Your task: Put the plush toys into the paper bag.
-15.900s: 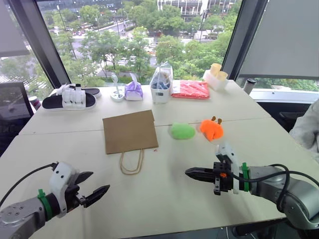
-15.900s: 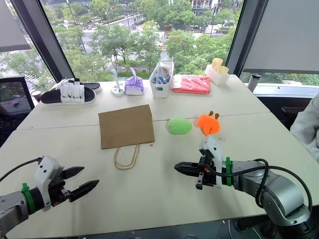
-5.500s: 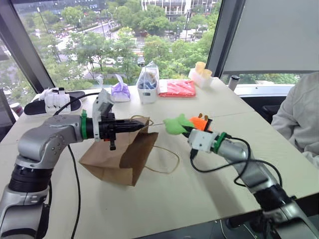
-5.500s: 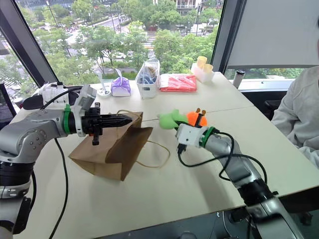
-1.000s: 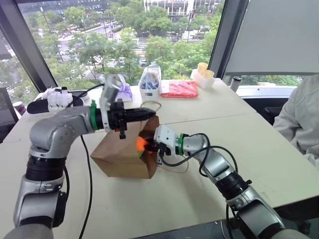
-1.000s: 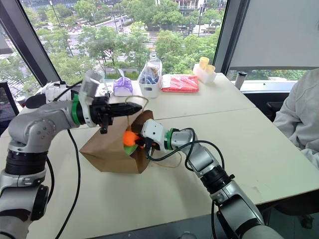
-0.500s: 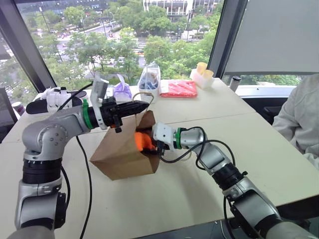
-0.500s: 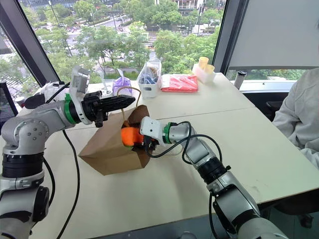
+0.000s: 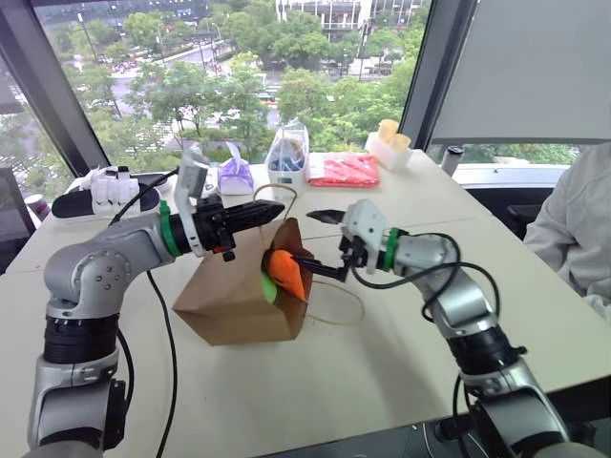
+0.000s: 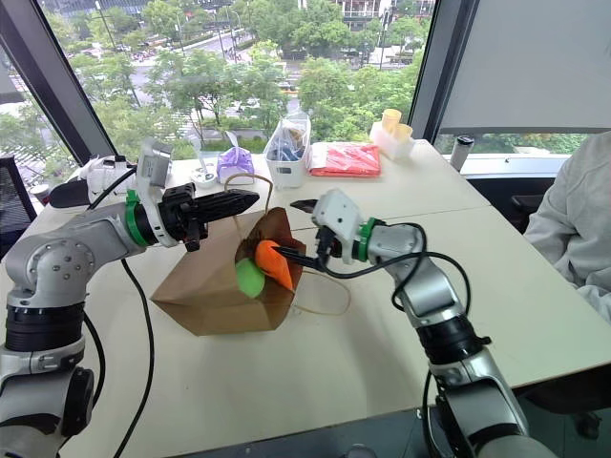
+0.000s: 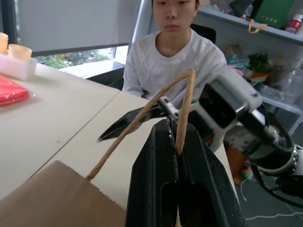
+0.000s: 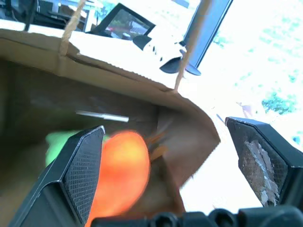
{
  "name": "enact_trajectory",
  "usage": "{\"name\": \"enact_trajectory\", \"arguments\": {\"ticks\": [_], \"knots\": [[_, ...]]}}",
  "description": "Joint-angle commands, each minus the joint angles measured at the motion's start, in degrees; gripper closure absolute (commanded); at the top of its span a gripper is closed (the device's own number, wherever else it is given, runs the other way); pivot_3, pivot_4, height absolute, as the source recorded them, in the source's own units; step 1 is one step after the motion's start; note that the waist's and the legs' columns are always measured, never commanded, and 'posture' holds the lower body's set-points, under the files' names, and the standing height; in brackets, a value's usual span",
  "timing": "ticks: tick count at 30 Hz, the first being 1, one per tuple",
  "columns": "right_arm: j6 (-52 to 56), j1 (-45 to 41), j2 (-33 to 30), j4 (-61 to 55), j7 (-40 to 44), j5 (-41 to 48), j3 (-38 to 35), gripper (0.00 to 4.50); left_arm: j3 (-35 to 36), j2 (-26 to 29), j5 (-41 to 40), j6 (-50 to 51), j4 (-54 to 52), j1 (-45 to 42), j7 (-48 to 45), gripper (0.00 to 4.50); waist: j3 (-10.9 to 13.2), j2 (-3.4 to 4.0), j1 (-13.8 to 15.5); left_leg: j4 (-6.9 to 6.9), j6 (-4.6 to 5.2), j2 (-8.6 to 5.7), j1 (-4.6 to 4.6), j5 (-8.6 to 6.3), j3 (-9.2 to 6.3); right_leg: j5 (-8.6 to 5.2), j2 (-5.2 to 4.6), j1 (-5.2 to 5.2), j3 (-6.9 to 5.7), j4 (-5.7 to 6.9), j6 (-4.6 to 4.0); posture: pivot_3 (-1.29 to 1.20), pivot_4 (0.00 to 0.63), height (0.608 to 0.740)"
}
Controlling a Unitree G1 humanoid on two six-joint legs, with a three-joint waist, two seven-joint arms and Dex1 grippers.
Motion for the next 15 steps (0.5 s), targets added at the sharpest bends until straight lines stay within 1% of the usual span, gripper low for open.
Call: {"name": "enact_trajectory", "arguments": {"ticks": [1,4,6,9,11,13,14,15], "knots": [[5.43,1.19,-0.26,-6.62,-0.13,5.61,-2.96,0.07,0.63,0.64,-0.41,-0.85,-0.8,-1.16,-0.76,4.5,0.0,0.0,0.02,0.01,0.0,0.0,0.0,0.0,0.01,0.0,0.0,0.0,0.0,0.0,0.0,0.0,0.15,0.74],[12.02,3.23,-0.29,-9.32,-2.59,10.78,-7.53,0.07,0.77,0.75,-0.4,-0.88,-0.78,-1.25,-0.76,4.5,0.0,0.0,-0.01,0.01,0.0,0.01,0.02,0.0,0.01,0.0,0.0,0.0,0.01,0.02,0.0,0.0,0.15,0.74],[16.83,6.43,-2.01,-10.17,-3.78,13.37,-10.87,0.07,0.84,0.85,-0.38,-0.9,-0.94,-1.15,-0.75,4.5,-0.01,-0.01,0.19,0.02,0.0,0.01,0.01,0.0,0.01,0.0,0.0,0.01,0.01,0.01,0.0,0.0,0.15,0.74],[21.67,12.84,-5.35,-12.04,-3.65,15.8,-13.26,0.07,1.1,1.11,-0.55,-0.8,-1.15,-1.0,-0.71,4.5,-0.01,-0.03,1.45,0.02,0.04,0.0,0.02,-0.02,0.02,0.0,-0.01,0.05,0.01,-0.02,0.0,0.0,0.15,0.74],[29.52,17.46,-4.9,-13.89,-5.28,21.87,-16.46,0.07,1.16,1.23,-0.63,-0.87,-1.13,-1.03,-0.61,4.5,-0.01,-0.02,1.65,0.02,0.06,-0.01,-0.03,-0.03,0.02,0.0,-0.02,0.05,0.01,-0.05,0.0,0.0,0.15,0.74],[36.01,20.17,-3.88,-15.13,-7.33,26.95,-19.0,0.07,1.2,1.28,-0.68,-0.92,-1.14,-1.04,-0.56,4.5,-0.01,-0.02,1.61,0.02,0.06,0.0,-0.01,-0.03,0.04,0.0,-0.02,0.06,0.03,-0.04,0.0,0.0,0.15,0.74],[37.98,20.65,-3.56,-15.47,-8.29,28.6,-19.73,0.07,1.21,1.27,-0.7,-0.92,-1.15,-1.05,-0.55,4.5,-0.01,-0.03,1.5,0.02,0.06,0.0,-0.01,-0.03,0.05,0.0,-0.02,0.05,0.03,-0.05,0.0,0.0,0.15,0.74],[39.61,21.8,-1.65,-15.43,-10.41,30.81,-21.57,0.07,1.19,1.23,-0.66,-0.99,-1.11,-1.1,-0.54,4.5,-0.01,-0.02,1.36,0.03,0.06,0.01,0.01,-0.03,0.06,0.0,-0.02,0.06,0.04,-0.04,0.0,0.0,0.15,0.74]]}}
